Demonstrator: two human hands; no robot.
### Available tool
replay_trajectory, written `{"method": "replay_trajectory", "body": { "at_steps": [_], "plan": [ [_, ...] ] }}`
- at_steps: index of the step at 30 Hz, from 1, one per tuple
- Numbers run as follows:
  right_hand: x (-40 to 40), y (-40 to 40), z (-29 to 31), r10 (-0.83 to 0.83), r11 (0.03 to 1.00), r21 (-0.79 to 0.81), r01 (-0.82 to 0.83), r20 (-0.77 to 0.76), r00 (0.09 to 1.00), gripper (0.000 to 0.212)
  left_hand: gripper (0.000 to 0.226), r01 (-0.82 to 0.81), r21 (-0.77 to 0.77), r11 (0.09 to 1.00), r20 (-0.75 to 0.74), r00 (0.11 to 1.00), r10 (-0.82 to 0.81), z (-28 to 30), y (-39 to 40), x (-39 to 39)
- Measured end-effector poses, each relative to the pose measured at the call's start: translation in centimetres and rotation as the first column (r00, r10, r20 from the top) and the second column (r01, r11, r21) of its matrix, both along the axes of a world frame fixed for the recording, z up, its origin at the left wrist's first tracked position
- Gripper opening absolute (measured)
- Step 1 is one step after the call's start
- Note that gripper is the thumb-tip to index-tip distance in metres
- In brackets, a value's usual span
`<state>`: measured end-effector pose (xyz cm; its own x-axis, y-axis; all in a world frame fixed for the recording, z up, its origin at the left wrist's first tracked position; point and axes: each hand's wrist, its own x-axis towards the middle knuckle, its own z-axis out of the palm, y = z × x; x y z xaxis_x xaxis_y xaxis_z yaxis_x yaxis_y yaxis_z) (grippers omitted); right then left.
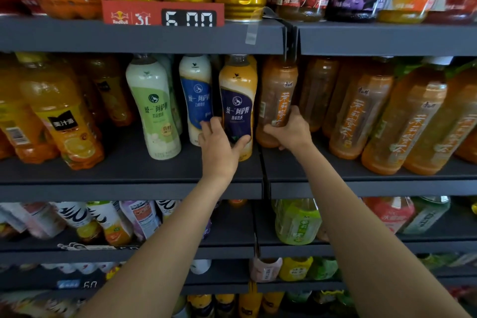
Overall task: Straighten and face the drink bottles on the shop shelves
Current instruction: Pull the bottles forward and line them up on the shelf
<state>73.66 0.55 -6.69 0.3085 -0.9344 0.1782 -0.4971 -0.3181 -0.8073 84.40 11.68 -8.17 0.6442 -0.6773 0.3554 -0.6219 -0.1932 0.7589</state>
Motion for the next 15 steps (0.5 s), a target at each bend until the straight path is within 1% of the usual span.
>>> {"method": "replay_trajectory", "body": {
  "at_steps": [2, 7, 9, 11, 12, 13, 15],
  "plan": [
    [-0.4, -0.5, 0.5, 0.056, 0.998, 0.030, -0.056, -0.020, 0.998, 0.055, 0.060, -0.001, 0.000, 1.000, -0.002, 1.000, 0.001, 0.0, 0.0, 0.0],
    [-1.2, -1.2, 0.8, 0.022, 1.000, 0.011, -0.021, -0.097, 0.995, 0.055, 0.061, 0.001, 0.012, 1.000, -0.007, 1.000, -0.001, 0.2, 0.1, -0.1],
    [-1.9, -1.6, 1.2, 0.071, 0.997, 0.022, -0.068, -0.133, 0.989, 0.053, 0.061, 0.000, 0.014, 1.000, -0.011, 1.000, 0.000, 0.2, 0.1, -0.1],
    [-3.0, -1.9, 2.1, 0.100, 0.995, 0.017, -0.099, -0.105, 0.989, 0.054, 0.061, -0.001, 0.014, 1.000, -0.014, 1.000, 0.001, 0.2, 0.1, -0.2],
    [-3.5, -1.9, 2.7, 0.058, 0.998, -0.036, -0.061, -0.081, 0.995, 0.055, 0.061, 0.000, 0.013, 1.000, -0.016, 1.000, 0.000, 0.2, 0.1, -0.2],
    [-3.9, -1.9, 3.3, -0.046, 0.990, -0.135, 0.036, -0.074, 0.996, 0.055, 0.061, 0.001, 0.012, 1.000, -0.018, 1.000, -0.001, 0.2, 0.1, -0.2],
    [-4.3, -1.8, 4.2, -0.304, 0.910, -0.327, 0.256, -0.106, 0.947, 0.061, 0.060, -0.002, 0.014, 1.000, -0.019, 1.000, 0.002, 0.2, 0.2, -0.3]
  ]
}}
